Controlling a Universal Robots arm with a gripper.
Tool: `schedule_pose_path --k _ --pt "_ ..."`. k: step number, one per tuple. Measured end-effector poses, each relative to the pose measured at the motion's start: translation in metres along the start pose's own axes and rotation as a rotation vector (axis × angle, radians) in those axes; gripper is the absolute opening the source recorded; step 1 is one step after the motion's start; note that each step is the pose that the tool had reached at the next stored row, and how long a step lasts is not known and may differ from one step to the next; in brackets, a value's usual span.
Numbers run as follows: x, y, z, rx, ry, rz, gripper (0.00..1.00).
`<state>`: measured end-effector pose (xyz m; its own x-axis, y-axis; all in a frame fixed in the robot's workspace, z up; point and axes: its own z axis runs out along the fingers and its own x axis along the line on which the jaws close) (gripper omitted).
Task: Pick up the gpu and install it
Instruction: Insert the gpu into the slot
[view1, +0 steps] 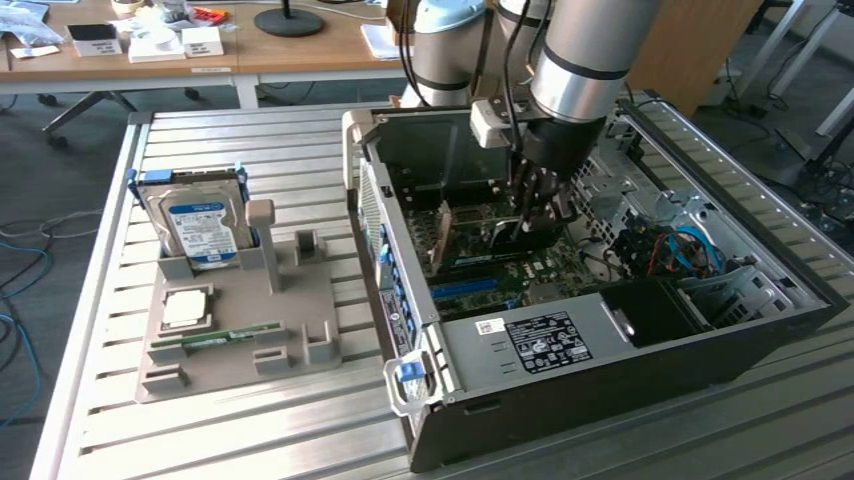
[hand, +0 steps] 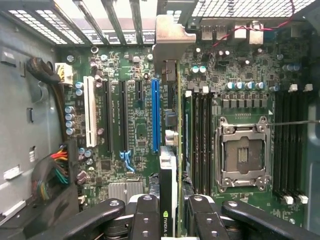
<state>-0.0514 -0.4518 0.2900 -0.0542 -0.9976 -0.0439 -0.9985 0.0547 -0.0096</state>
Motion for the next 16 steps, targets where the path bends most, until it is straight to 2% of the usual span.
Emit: schedule_pose_path --k 2,16 --pt "0.0 0.0016 0.0012 0.0021 0.0001 0.0 0.27" --pt "0.007 0.0117 0.0042 0.0022 -0.0001 0.0 0.27"
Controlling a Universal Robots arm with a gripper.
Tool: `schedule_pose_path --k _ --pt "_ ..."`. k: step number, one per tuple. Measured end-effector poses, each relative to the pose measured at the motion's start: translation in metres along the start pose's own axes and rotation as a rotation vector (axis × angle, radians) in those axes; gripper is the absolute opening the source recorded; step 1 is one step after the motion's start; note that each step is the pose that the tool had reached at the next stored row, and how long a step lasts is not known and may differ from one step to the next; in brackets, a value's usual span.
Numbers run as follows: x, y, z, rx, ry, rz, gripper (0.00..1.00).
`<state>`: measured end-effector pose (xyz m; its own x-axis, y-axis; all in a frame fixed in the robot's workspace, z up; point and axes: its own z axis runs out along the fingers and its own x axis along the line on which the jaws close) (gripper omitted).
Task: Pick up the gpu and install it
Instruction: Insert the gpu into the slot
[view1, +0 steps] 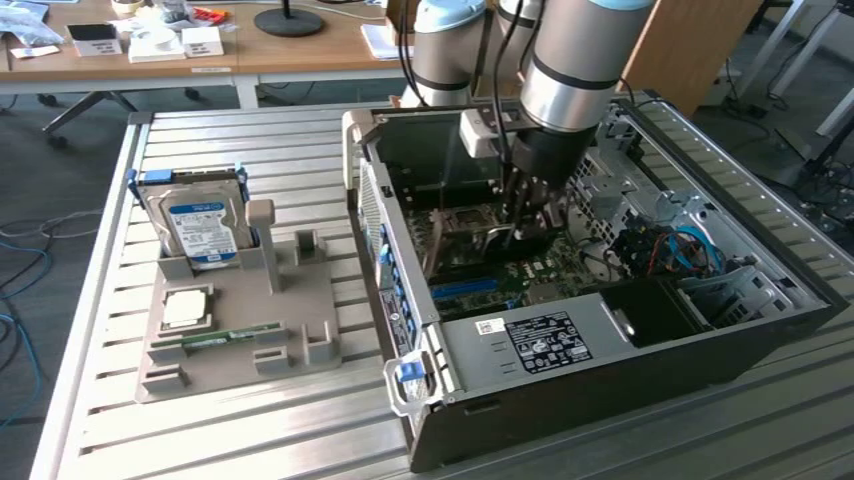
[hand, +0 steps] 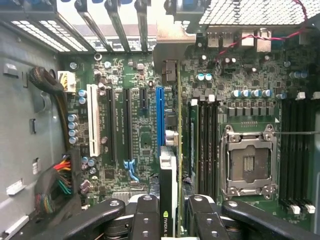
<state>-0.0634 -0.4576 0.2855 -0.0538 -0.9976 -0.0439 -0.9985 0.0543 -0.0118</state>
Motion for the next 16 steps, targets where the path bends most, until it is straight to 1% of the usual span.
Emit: schedule_pose_path --k 5,8,13,16 --pt "0.001 0.0037 0.0008 -0.0001 0.0001 0.0 0.27" --pt "0.002 0.0078 0.0009 -0.0001 0.0 0.0 0.27" --pt "0.005 0.0089 0.0012 0.0 -0.0001 0.0 0.27" --pt "0.006 0.0119 0.0016 0.0 -0.0002 0.0 0.27"
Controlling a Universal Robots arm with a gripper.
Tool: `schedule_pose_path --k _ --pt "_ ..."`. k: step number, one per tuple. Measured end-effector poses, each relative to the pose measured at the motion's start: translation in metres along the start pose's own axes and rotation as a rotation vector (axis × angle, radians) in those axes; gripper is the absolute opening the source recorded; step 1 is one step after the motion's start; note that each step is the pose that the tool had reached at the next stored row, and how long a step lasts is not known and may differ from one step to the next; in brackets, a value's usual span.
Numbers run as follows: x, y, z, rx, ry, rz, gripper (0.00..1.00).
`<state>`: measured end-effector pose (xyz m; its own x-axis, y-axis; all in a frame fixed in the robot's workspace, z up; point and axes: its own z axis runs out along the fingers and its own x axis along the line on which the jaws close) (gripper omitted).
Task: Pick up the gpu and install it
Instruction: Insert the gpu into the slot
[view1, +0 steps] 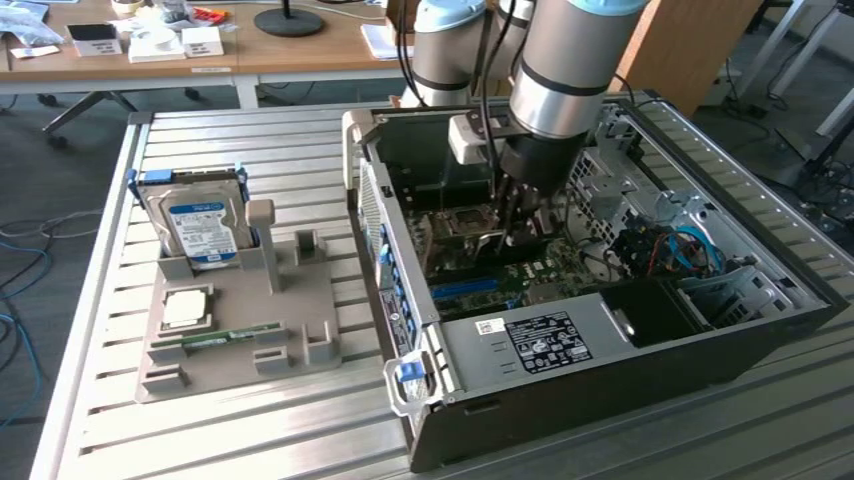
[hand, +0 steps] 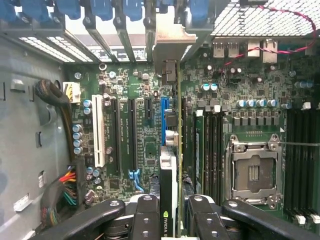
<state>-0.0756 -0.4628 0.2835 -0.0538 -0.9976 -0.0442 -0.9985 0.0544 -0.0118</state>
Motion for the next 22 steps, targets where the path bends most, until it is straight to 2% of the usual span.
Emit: schedule_pose_path --k 5,6,15,22 --pt "0.0024 0.0015 0.0 -0.0001 0.0003 0.0 0.27" --pt "0.0027 0.0056 0.0003 0.0 0.0002 0.0 0.27" --pt "0.0029 0.0076 0.0005 -0.0001 0.0003 0.0 0.27" --pt "0.0031 0.0084 0.006 0.0 0.0002 0.0 0.27"
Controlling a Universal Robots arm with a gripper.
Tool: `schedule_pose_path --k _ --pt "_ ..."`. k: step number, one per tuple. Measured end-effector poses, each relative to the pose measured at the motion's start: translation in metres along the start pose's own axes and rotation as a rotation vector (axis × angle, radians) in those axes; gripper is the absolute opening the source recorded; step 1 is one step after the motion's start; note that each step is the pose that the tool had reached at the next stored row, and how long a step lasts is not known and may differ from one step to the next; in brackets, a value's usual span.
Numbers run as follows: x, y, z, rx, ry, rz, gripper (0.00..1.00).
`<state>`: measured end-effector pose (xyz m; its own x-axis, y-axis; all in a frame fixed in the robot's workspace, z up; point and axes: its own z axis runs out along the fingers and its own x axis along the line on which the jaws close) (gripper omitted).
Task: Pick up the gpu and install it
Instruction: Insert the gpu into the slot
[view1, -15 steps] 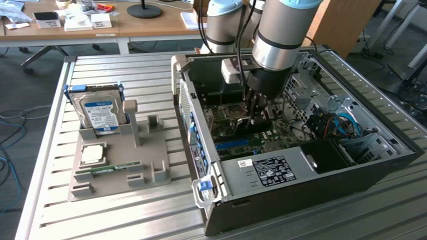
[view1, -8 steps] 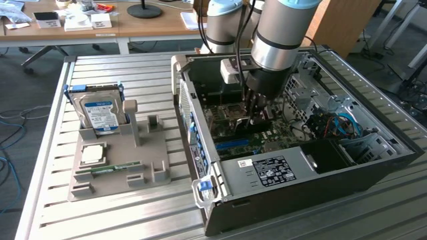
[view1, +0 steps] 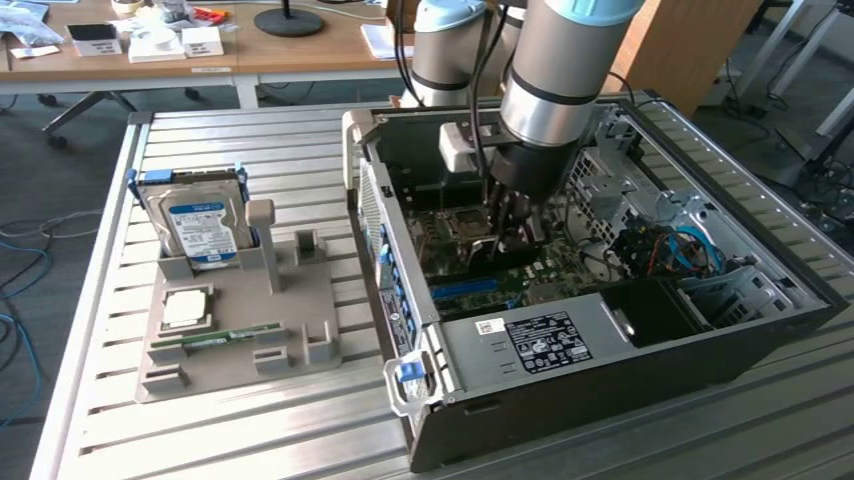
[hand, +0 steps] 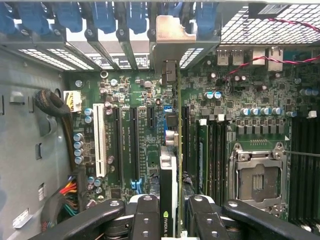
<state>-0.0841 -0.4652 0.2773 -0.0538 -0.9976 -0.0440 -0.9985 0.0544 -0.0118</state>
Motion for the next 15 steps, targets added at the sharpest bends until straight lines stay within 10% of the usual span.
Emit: schedule_pose_path --k 15 --pt "0.0004 0.0064 0.001 0.0 0.0001 0.0 0.27"
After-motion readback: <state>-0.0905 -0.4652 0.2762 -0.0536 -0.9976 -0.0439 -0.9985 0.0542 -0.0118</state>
